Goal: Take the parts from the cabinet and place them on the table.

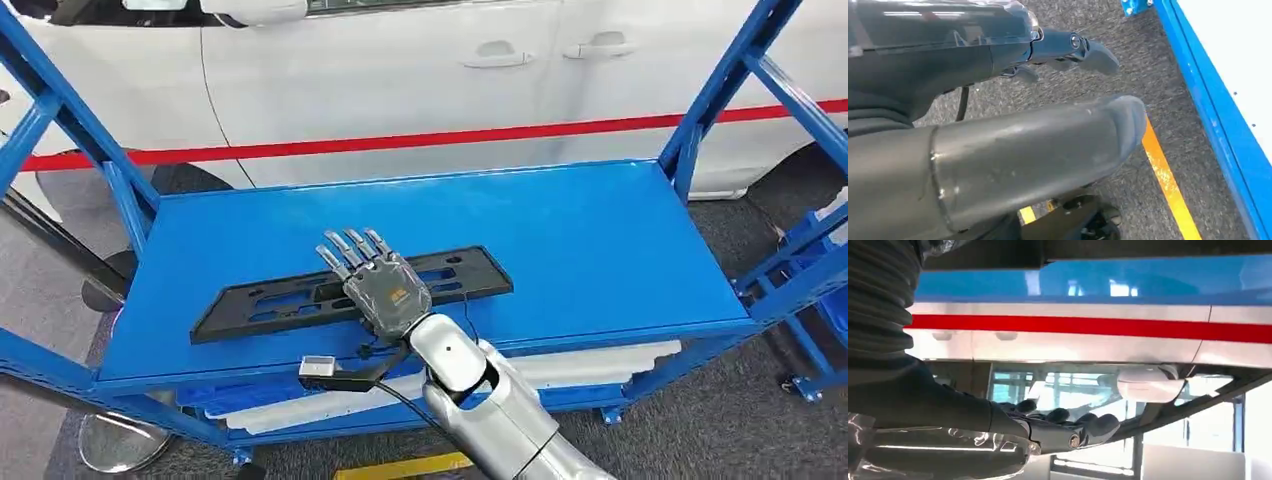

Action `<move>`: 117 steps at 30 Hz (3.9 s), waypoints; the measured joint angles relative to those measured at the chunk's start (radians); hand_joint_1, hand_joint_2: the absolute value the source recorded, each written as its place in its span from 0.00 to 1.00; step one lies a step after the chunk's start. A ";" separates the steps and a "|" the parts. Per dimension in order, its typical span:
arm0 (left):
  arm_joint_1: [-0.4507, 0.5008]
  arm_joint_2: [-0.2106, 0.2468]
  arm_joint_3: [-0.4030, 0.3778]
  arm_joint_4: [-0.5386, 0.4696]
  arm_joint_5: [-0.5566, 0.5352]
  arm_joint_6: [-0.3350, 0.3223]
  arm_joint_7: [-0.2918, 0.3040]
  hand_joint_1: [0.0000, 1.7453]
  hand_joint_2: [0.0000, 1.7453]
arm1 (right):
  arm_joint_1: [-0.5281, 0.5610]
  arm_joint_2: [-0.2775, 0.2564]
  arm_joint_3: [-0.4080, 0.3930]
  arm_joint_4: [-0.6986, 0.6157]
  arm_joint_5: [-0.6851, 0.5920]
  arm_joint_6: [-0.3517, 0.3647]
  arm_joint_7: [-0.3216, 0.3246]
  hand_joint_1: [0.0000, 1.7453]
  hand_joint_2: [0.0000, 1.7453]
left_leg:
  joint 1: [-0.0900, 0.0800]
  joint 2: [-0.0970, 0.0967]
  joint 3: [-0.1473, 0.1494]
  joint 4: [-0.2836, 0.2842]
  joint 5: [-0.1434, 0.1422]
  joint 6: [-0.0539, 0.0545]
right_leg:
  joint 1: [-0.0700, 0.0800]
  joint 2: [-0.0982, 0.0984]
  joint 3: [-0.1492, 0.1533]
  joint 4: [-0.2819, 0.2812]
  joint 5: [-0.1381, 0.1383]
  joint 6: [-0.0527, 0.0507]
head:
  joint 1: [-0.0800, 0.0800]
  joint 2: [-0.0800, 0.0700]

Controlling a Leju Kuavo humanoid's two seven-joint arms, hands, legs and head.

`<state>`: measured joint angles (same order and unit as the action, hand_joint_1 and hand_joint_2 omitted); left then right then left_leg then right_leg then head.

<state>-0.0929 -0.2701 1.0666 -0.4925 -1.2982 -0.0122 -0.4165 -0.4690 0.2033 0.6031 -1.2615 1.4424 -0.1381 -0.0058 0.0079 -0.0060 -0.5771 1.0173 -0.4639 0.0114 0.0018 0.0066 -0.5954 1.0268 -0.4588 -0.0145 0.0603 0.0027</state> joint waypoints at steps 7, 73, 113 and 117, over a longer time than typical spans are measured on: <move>0.004 0.007 0.000 0.026 0.003 0.009 -0.002 0.00 0.00 | -0.001 -0.008 -0.024 -0.005 0.023 0.008 0.007 0.00 1.00 | 0.009 0.004 0.010 -0.020 0.011 0.030 | -0.006 -0.001 -0.121 0.257 -0.135 0.031 | 0.000 0.000; 0.017 0.005 0.059 0.039 0.105 0.005 -0.025 0.00 0.00 | 0.096 0.055 -0.148 -0.414 -1.277 0.098 -0.185 1.00 1.00 | 0.012 -0.002 0.020 -0.009 -0.002 0.023 | -0.008 -0.002 -0.019 0.078 -0.013 0.020 | 0.000 0.000; 0.043 -0.049 0.204 -0.081 0.141 -0.023 0.022 0.00 0.00 | 0.653 -0.045 -0.316 -0.810 -1.389 0.215 -0.299 1.00 1.00 | 0.010 0.001 -0.066 0.187 -0.152 -0.019 | -0.014 -0.010 -0.015 -0.001 0.014 -0.019 | 0.000 0.000; 0.044 -0.059 0.206 -0.106 0.135 -0.027 0.029 0.00 0.00 | 0.667 -0.043 -0.316 -0.818 -1.372 0.247 -0.301 1.00 1.00 | 0.009 0.001 -0.033 0.239 -0.172 -0.016 | -0.005 -0.011 -0.057 0.004 0.045 -0.018 | 0.000 0.000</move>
<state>-0.0484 -0.3288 1.2730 -0.5985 -1.1627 -0.0393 -0.3876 0.1977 0.1602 0.2869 -2.0798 0.0702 0.1087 -0.3071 0.0174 -0.0053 -0.6100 1.2565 -0.6364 -0.0044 -0.0032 -0.0041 -0.6523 1.0303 -0.4135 -0.0326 0.0603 0.0027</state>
